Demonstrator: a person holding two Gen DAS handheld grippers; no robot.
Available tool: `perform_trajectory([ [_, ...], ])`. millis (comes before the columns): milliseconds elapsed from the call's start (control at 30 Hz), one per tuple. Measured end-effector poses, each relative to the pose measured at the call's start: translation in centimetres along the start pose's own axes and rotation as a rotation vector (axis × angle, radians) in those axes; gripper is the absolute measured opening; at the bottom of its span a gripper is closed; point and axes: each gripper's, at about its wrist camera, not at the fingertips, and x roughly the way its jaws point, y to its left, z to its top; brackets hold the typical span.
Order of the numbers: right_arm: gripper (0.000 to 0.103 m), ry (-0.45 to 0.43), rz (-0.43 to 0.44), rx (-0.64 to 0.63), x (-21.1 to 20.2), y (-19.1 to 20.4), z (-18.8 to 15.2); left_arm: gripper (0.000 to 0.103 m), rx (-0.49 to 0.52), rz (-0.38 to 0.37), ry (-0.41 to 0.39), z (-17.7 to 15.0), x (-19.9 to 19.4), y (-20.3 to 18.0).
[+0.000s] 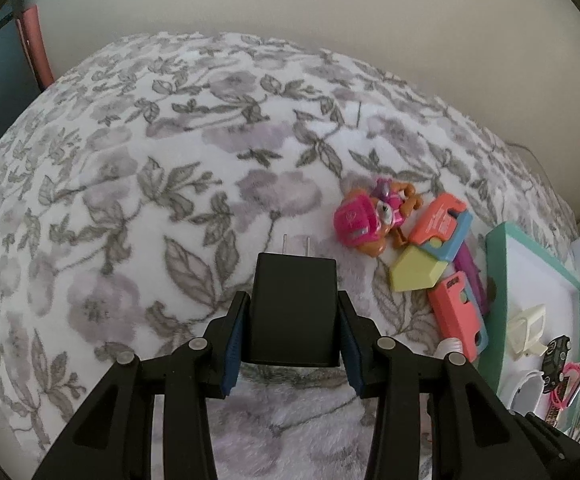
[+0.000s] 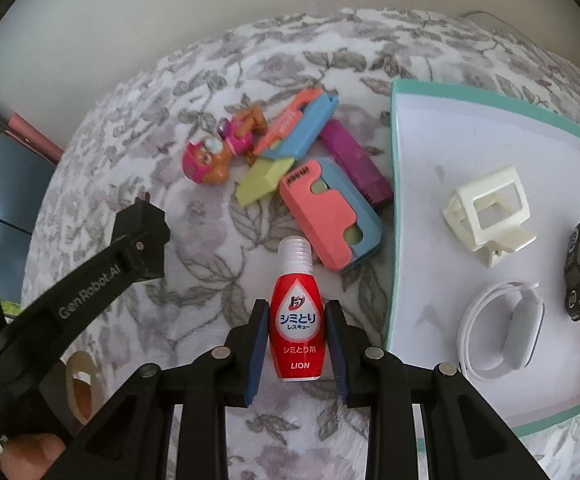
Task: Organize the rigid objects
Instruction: 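Carry the red bottle and black plug into the tray and open both grippers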
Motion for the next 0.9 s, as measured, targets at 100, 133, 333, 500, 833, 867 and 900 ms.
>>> perform_trajectory([
  [100, 0.03, -0.026, 0.016, 0.003, -1.1, 0.0, 0.1, 0.044, -0.006, -0.006, -0.019, 0.3, -0.7, 0.0],
  [133, 0.03, -0.036, 0.022, 0.006, -1.5, 0.0, 0.1, 0.044, -0.007, -0.01, -0.028, 0.4, -1.1, 0.0],
  [333, 0.03, -0.145, -0.01, 0.019, -5.2, -0.8, 0.7, 0.044, 0.009, -0.02, -0.086, 0.7, -3.6, -0.9],
  [500, 0.03, -0.223, -0.077, 0.074, -7.8, -3.1, 1.0, 0.044, 0.072, -0.031, -0.115, 0.5, -5.3, -3.6],
  [833, 0.03, -0.328, -0.229, 0.228, -12.4, -9.2, -0.5, 0.044, 0.225, -0.101, -0.113, -1.2, -8.3, -12.5],
  [867, 0.03, -0.331, -0.236, 0.239, -12.7, -9.6, -0.7, 0.044, 0.235, -0.107, -0.109, -1.6, -8.5, -13.2],
  [900, 0.03, -0.334, -0.245, 0.257, -13.0, -10.3, -0.9, 0.044, 0.24, -0.11, -0.106, -1.8, -8.6, -13.8],
])
